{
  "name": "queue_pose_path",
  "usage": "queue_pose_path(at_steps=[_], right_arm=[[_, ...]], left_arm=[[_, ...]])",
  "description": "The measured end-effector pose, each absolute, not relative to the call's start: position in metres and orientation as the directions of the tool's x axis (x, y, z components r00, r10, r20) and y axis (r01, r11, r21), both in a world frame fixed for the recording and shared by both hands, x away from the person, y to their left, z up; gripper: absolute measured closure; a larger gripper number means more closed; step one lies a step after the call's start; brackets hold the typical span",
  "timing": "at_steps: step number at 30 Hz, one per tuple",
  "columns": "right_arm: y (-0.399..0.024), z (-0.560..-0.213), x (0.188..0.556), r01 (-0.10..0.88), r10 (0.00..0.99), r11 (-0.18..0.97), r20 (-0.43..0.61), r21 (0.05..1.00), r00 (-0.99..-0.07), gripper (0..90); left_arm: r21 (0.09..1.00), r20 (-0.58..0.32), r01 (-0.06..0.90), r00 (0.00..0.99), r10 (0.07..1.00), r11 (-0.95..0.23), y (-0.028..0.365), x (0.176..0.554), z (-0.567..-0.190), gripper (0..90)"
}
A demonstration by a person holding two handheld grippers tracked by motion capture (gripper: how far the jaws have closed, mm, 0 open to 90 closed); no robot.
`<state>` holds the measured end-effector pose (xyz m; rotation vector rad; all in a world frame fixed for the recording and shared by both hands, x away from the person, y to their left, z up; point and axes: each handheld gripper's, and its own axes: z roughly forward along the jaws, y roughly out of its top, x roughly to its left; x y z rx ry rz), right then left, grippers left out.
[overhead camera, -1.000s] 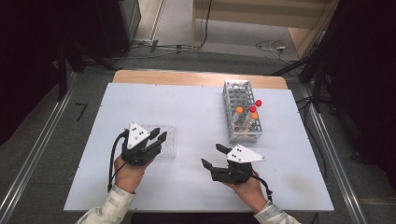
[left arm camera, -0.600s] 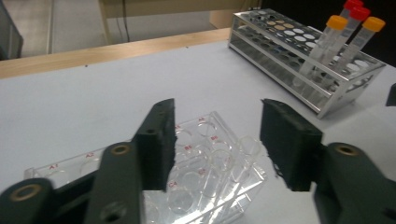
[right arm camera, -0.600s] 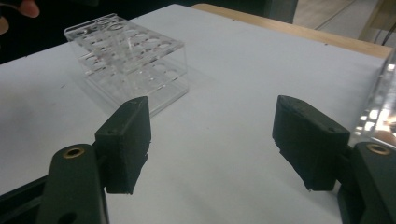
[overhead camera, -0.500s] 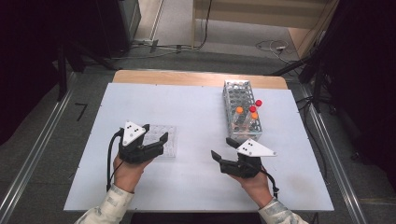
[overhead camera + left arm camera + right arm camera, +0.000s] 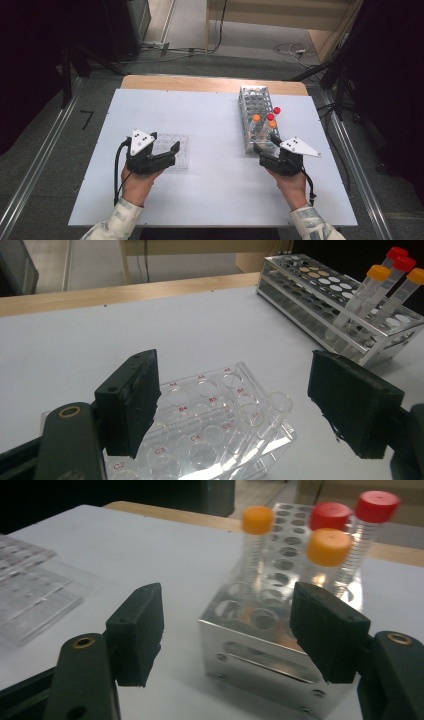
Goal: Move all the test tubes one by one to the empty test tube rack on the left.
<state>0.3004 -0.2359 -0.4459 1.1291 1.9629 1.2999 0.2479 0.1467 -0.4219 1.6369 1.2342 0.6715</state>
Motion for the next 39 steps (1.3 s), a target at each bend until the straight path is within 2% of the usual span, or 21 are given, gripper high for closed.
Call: queue_pose_path(at_steps=[7, 15, 30, 39], right_arm=[[-0.249, -0.450, 0.319, 0.372, 0.899, 0.158, 0.023, 0.915, -0.438, 32.8], [-0.248, -0.456, 0.336, 0.378, 0.916, 0.144, 0.021, 0.915, -0.400, 50.2], [-0.246, -0.463, 0.349, 0.390, 0.930, 0.143, 0.011, 0.910, -0.368, 70.2], [-0.247, -0.453, 0.345, 0.355, 0.930, 0.129, 0.011, 0.926, -0.367, 71.0]], left_arm=[[0.910, -0.104, 0.411, 0.342, 0.934, -0.049, 0.146, 0.247, -0.422, 21.7], [0.910, -0.105, 0.411, 0.343, 0.933, -0.048, 0.145, 0.247, -0.422, 21.8], [0.908, -0.104, 0.415, 0.347, 0.932, -0.053, 0.144, 0.247, -0.423, 21.9], [0.908, -0.106, 0.415, 0.349, 0.931, -0.053, 0.143, 0.247, -0.423, 22.0]])
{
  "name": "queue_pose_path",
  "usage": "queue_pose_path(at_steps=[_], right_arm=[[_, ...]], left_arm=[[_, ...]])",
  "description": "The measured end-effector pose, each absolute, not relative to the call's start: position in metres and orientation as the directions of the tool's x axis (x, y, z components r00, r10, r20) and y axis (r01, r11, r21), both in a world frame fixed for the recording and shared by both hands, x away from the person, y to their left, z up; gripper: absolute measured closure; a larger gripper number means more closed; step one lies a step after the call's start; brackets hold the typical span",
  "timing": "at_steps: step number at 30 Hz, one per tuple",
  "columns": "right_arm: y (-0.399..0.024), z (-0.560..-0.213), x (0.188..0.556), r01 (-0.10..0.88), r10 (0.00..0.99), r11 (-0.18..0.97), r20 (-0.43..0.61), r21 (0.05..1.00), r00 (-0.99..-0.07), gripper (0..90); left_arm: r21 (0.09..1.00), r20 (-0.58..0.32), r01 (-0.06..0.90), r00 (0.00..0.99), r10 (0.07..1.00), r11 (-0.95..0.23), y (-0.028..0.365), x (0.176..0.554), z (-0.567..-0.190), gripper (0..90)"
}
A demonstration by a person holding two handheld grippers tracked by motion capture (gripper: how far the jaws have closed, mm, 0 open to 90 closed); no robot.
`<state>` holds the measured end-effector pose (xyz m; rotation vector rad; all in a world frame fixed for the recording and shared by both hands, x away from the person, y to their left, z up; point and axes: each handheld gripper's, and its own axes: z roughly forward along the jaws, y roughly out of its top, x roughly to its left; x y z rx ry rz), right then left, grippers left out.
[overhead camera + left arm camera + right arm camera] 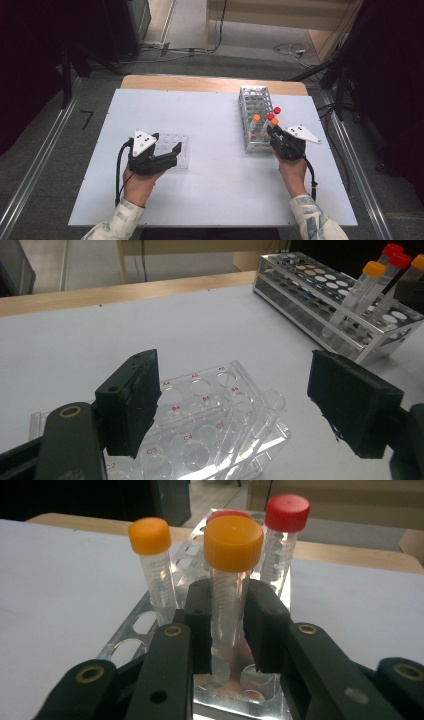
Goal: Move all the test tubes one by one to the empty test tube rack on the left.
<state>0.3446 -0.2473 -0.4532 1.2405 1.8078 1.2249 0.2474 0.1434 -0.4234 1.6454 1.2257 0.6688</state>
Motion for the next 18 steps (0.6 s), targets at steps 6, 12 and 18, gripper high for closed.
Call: queue_pose_path(at_steps=[6, 12, 18], right_arm=[[-0.248, -0.442, 0.338, 0.319, 0.933, 0.116, 0.006, 0.941, -0.359, 71.2], [-0.251, -0.431, 0.332, 0.281, 0.933, 0.104, 0.004, 0.954, -0.359, 71.2], [-0.252, -0.422, 0.326, 0.259, 0.929, 0.089, 0.014, 0.962, -0.370, 71.3]], left_arm=[[0.909, -0.106, 0.414, 0.349, 0.931, -0.052, 0.144, 0.247, -0.423, 21.9], [0.909, -0.107, 0.413, 0.347, 0.932, -0.049, 0.144, 0.247, -0.423, 21.9], [0.911, -0.107, 0.410, 0.345, 0.932, -0.048, 0.144, 0.247, -0.423, 21.9]])
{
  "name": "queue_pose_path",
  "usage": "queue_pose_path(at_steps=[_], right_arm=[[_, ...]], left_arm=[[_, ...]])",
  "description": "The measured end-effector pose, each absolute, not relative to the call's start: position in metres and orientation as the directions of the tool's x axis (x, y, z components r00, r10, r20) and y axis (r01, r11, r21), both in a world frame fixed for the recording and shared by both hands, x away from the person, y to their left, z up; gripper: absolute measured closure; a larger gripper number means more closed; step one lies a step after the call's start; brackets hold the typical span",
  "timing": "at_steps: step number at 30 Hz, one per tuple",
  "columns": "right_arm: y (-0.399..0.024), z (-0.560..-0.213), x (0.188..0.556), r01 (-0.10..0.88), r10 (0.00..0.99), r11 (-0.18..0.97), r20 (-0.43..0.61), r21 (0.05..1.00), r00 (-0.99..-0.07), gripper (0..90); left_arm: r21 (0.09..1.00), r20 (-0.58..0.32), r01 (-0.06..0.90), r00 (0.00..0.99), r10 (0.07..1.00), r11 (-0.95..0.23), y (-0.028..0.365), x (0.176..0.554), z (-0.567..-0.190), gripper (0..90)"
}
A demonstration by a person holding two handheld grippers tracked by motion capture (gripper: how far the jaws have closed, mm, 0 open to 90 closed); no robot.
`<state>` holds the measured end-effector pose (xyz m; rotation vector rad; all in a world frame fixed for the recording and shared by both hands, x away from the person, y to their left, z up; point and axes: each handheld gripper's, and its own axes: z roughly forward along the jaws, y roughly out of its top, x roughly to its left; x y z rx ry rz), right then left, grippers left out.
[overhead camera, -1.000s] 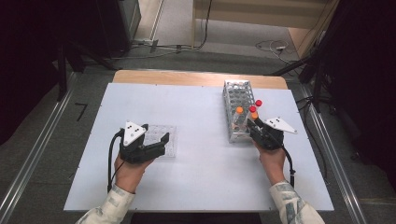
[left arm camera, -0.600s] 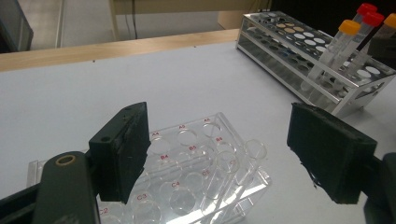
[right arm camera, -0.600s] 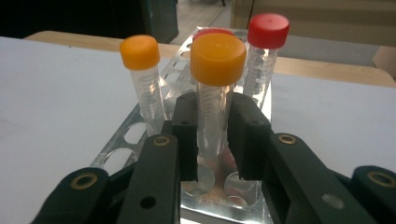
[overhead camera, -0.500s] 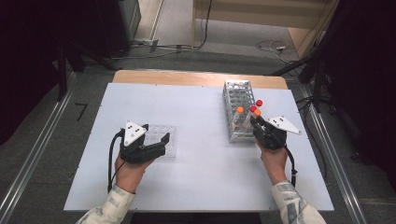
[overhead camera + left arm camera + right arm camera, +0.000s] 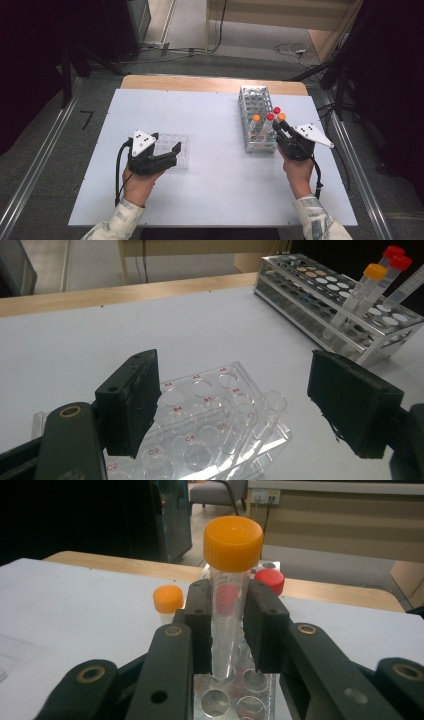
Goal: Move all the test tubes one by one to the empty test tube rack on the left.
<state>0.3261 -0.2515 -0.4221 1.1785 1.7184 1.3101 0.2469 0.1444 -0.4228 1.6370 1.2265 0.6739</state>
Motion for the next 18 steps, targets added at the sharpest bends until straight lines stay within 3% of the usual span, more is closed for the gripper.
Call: queue_pose_path(at_steps=[18], right_arm=[[-0.242, -0.406, 0.306, 0.229, 0.891, 0.085, 0.029, 0.970, -0.453, 71.4]], left_arm=[[0.914, -0.105, 0.402, 0.349, 0.931, -0.048, 0.144, 0.246, -0.422, 21.9]])
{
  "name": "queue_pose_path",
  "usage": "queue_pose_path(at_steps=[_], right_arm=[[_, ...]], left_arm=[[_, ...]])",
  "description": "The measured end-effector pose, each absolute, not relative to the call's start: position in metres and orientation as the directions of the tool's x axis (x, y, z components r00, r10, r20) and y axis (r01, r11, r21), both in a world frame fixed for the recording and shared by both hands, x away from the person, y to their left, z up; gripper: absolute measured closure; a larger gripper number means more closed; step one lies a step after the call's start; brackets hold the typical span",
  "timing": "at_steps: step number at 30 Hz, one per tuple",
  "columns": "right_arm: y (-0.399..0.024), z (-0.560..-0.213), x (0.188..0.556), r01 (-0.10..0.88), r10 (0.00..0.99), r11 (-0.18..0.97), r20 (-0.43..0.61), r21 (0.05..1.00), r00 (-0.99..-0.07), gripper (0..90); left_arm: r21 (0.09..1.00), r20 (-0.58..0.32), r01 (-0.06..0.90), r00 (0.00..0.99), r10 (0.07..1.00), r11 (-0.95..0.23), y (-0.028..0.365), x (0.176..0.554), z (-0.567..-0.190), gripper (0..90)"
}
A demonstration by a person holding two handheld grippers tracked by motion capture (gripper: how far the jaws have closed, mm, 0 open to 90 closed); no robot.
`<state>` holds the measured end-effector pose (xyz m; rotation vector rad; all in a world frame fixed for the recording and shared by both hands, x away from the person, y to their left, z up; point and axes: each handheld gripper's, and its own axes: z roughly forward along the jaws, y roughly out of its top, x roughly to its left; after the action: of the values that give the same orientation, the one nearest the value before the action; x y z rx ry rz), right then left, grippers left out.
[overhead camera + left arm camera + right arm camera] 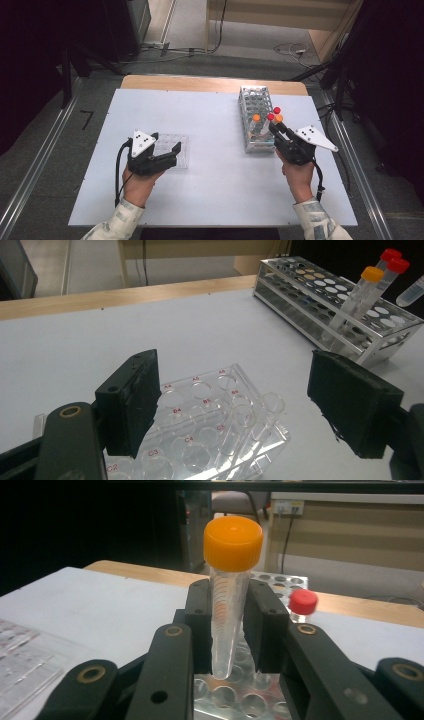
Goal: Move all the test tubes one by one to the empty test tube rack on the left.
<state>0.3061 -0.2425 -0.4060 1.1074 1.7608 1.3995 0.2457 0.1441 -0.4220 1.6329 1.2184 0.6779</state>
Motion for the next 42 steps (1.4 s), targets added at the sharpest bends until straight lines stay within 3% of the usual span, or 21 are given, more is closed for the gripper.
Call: queue_pose_path(at_steps=[8, 26, 42], right_arm=[[-0.225, -0.404, 0.295, 0.228, 0.851, 0.112, 0.025, 0.967, -0.525, 71.4], [-0.168, -0.437, 0.276, 0.268, 0.731, 0.251, -0.001, 0.930, -0.683, 71.4], [-0.128, -0.454, 0.256, 0.270, 0.629, 0.331, 0.001, 0.904, -0.777, 71.4]], left_arm=[[0.915, -0.104, 0.400, 0.352, 0.930, -0.049, 0.143, 0.245, -0.422, 21.9], [0.921, -0.099, 0.383, 0.394, 0.914, -0.065, 0.130, 0.237, -0.417, 22.3], [0.924, -0.080, 0.359, 0.515, 0.853, -0.130, 0.095, 0.221, -0.413, 22.7]])
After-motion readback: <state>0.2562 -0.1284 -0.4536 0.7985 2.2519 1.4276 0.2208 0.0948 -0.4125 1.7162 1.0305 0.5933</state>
